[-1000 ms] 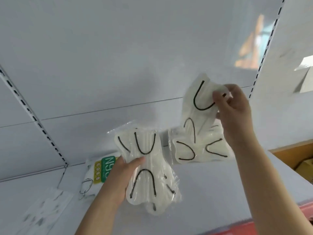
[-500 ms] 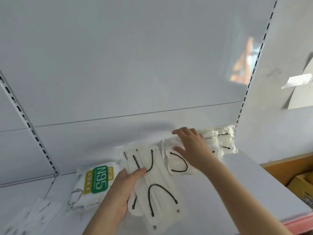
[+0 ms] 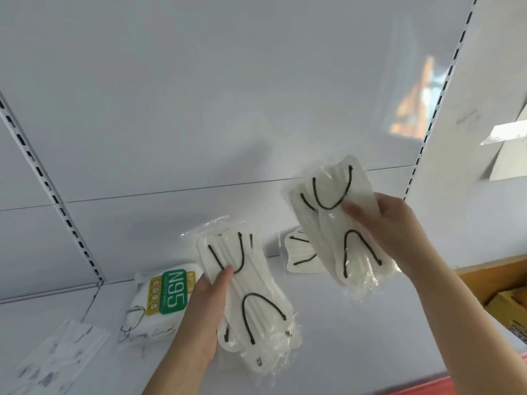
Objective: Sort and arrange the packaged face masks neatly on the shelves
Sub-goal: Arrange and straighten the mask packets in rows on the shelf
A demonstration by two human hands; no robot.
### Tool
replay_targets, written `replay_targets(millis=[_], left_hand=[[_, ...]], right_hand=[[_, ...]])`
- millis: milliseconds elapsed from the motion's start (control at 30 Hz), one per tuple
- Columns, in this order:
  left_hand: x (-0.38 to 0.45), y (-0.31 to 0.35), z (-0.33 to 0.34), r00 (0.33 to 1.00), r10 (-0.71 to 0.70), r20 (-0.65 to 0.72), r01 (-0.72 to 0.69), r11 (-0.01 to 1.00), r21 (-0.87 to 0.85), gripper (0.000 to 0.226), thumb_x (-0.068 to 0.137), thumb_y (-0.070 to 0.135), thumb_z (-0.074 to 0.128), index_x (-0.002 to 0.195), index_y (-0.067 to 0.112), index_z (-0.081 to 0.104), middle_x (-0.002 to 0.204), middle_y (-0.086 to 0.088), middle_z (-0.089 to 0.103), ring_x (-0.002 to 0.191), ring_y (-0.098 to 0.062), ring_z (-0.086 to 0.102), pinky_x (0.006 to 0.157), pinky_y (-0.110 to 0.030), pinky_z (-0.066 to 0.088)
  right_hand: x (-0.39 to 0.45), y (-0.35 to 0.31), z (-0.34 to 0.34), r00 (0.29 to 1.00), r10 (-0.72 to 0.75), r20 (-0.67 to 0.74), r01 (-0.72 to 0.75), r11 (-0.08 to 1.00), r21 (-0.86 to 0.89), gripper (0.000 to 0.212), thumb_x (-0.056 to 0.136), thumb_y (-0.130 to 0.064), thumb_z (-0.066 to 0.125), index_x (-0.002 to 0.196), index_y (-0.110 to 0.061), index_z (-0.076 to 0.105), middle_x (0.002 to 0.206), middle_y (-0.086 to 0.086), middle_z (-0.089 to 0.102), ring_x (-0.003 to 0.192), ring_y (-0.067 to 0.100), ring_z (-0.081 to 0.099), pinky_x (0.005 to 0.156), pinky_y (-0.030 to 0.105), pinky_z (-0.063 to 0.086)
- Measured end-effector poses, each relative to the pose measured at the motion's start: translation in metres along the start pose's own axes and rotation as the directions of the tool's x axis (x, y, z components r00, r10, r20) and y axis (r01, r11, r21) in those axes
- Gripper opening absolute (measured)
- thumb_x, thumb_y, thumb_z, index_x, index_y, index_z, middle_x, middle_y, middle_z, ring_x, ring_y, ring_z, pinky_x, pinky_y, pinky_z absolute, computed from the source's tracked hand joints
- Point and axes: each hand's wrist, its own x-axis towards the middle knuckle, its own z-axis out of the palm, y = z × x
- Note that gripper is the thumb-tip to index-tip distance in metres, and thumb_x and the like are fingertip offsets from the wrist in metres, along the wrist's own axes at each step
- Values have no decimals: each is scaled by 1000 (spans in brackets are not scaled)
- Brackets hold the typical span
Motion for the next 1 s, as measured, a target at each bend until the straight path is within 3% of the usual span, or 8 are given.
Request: replay_targets(millis=[100,233,367,500,600,700,867,1000], left_hand=[[-8,2,6,999,-31,32,31,1000,-2,31,100,42,58,124,23,62,111,3,73,102,-17,67,89,-37,52],[-23,6,14,948,-54,314,112,979,-170,54,97,64,43,123,25,69,120,2,75,111,-13,71,96,-35,49],[-27,1,18,916,219,337,-252,966,55,36,87,44,74,120,31,69,113,10,77,111,-11,71,94,-30,55],[-24,5,9,894,360,268,-396,913,95,39,78,25,87,113,26,69,102,10,79,97,-7,75,81,-26,58],[-21,0,7,919,291,266,-345,920,184,46,70,37,89,109,32,66,97,17,78,92,-1,73,81,-27,58],[-19,-10,10,946,233,227,-277,942,190,34,77,28,88,104,32,67,93,15,78,91,-7,75,87,-38,60],[-17,-8,5,956,228,184,-248,965,91,44,63,35,82,105,25,72,99,4,80,96,-16,76,94,-46,58],[-15,-12,-4,967,217,130,-225,973,47,44,65,32,86,106,24,71,96,1,80,97,-22,75,95,-49,56]], right_hand=[[-11,-7,17,969,222,105,-245,847,471,34,80,-39,77,88,-6,75,85,12,77,78,29,74,77,42,60],[-40,4,69,937,262,232,-347,789,507,15,91,-20,69,88,-7,73,84,12,77,74,23,74,72,39,61],[-63,10,97,947,-15,320,-132,892,433,28,88,-22,73,115,-21,71,126,1,64,117,20,64,99,41,52],[-53,2,73,968,-175,178,83,899,430,52,93,-43,64,141,-31,49,144,-15,50,125,-1,52,96,15,46],[-12,32,43,968,-250,3,249,965,-82,51,94,-49,55,137,-23,53,138,-11,52,124,5,51,99,20,44],[32,73,25,958,-227,173,283,677,-679,57,88,-42,69,137,-20,52,137,-4,53,130,22,47,107,39,35],[55,93,28,933,-131,335,359,358,-862,61,81,-58,69,132,-30,51,122,-4,56,115,22,50,99,34,33],[51,99,33,929,-122,350,370,339,-865,44,81,-57,70,117,-32,62,118,-4,51,113,22,44,98,33,29]])
